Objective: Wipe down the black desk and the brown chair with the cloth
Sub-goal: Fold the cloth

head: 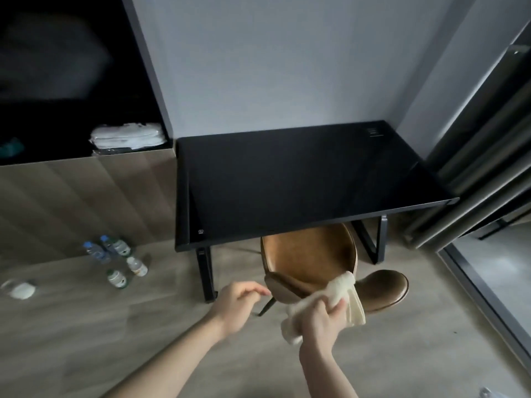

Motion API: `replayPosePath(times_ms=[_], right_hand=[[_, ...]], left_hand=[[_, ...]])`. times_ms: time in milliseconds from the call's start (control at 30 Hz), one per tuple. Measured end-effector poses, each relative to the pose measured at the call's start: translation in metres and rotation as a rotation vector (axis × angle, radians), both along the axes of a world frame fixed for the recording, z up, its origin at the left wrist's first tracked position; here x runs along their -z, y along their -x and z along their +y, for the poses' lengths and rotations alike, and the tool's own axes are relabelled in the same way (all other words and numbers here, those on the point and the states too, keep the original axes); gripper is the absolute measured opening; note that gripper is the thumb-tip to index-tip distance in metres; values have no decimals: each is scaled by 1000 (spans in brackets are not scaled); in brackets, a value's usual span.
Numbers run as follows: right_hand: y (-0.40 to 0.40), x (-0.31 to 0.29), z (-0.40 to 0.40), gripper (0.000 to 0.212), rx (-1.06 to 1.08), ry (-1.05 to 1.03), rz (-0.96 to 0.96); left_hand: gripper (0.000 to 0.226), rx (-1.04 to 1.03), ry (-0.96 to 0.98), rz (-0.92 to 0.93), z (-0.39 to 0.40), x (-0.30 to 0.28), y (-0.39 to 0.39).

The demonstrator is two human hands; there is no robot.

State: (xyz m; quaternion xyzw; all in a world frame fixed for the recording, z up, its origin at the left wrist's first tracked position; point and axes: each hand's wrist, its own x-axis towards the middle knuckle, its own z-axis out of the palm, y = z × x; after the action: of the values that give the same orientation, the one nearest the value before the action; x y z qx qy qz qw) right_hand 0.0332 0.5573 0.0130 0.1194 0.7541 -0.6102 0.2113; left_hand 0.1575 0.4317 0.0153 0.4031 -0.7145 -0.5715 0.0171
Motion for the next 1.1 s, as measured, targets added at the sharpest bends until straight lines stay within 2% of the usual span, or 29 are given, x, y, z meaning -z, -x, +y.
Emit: replayPosePath(times_ms=[100,167,267,433,533,633,767,900,1000,1100], right_hand=[[-19,-39,-40,37,-228,33,-126],[-24,-54,-62,32,-379,74,-187],[-18,-64,-95,25,-566,100,-172],[0,-79,-162,28,-876,224,-204],[14,-80,-208,31,-1005,309,-225],[29,-82,-254,37,-1030,344,-304],[38,-98,-304,40,-1156,305,-364],[42,-104,-349,40,-1273,284,-387],[38,-107,-385,41,-1341,278,-463],[27,-102,-421,44,-1335,268,-507]], left_hand=[[36,-58,24,-99,-28,-12,-54],[35,-83,46,-89,-47,-27,-76],[34,-169,105,-44,-85,-52,-89],[36,-235,177,-2,-150,-73,-90],[41,-294,243,-21,-190,-77,-87],[42,-333,280,-57,-223,-87,-88],[67,-383,346,-30,-267,-106,-87],[94,-223,320,-37,-317,-111,-85],[79,-159,153,-66,-361,-110,-88],[38,-183,40,3,-404,-104,-97]])
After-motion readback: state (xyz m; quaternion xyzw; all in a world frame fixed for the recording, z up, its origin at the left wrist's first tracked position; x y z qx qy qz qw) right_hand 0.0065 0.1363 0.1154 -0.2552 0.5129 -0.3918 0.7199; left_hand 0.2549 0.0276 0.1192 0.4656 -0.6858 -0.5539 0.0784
